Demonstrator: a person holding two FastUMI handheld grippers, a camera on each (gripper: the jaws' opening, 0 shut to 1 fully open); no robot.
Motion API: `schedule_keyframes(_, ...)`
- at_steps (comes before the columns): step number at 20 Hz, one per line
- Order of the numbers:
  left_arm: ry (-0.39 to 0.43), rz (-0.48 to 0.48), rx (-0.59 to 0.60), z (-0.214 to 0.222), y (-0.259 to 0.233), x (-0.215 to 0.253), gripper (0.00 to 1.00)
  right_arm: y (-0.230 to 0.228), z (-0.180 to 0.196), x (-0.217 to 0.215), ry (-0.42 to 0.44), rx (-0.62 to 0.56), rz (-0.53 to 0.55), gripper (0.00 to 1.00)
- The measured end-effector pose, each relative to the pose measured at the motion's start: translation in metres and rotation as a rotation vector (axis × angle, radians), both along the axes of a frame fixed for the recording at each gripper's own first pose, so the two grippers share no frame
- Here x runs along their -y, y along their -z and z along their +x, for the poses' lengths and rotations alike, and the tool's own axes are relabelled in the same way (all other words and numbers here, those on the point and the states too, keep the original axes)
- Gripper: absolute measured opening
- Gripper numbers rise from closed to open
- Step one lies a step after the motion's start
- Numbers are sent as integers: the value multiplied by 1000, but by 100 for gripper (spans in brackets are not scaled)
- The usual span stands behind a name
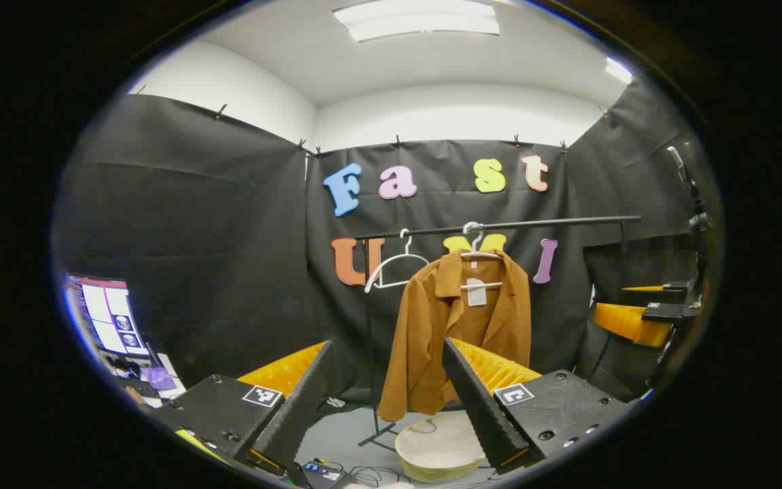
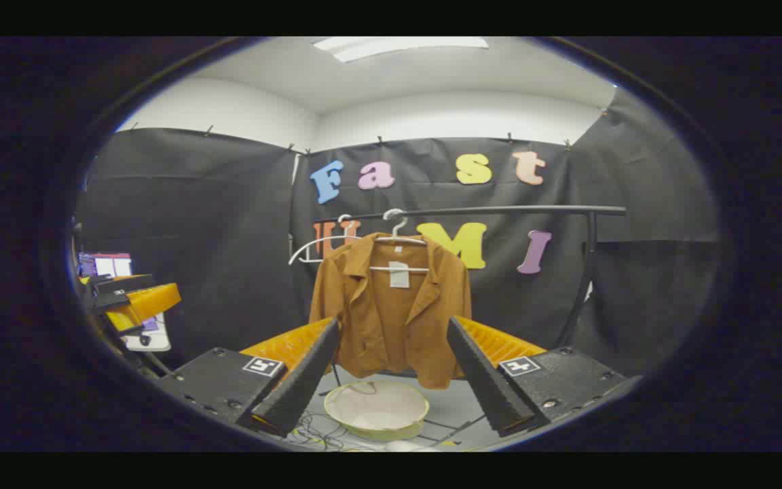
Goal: Grasp the clothes on the hanger with both hands and then place them into the laundry hamper below.
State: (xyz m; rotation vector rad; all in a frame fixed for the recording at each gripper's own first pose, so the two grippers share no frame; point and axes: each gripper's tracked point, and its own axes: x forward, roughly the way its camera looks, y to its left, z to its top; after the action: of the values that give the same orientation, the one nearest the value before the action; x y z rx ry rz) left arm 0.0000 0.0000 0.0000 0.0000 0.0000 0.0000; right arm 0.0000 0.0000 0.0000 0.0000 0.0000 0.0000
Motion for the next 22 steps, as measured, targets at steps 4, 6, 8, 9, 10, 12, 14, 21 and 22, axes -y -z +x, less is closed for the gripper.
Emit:
schedule_keyframes(4, -21, -5, 15, -5, -5, -5, 98, -1, 2, -9, -36, 2, -10, 100)
schedule_keyframes(6, -26, -11, 17, -6, -6, -6, 95, 1, 2, -10, -44, -3, -19, 100)
schedule_keyframes(8, -36, -12, 17, -6, -7, -8, 98, 3, 2, -12, -50, -8, -22, 100)
schedule_keyframes(9, -36, -15, 16, -5, -6, -9, 98, 3, 3, -13, -50, -11, -23, 100)
schedule_keyframes(10, -35, -18, 16, -5, -6, -8, 98, 4, 3, -13, -47, -12, -23, 100)
schedule_keyframes(12, -38, -13, 13, -4, -6, -10, 98, 7, 3, -13, -44, -19, -16, 100)
schedule_keyframes(14, -39, -9, 11, -4, -5, -11, 98, 10, 5, -12, -42, -25, -7, 100)
schedule_keyframes(21, -34, -14, 10, 10, 0, -10, 100, 18, 24, 3, -10, -32, -16, 100)
schedule_keyframes(22, -33, -15, 9, 15, 2, -8, 100, 21, 27, 6, -5, -36, -20, 100)
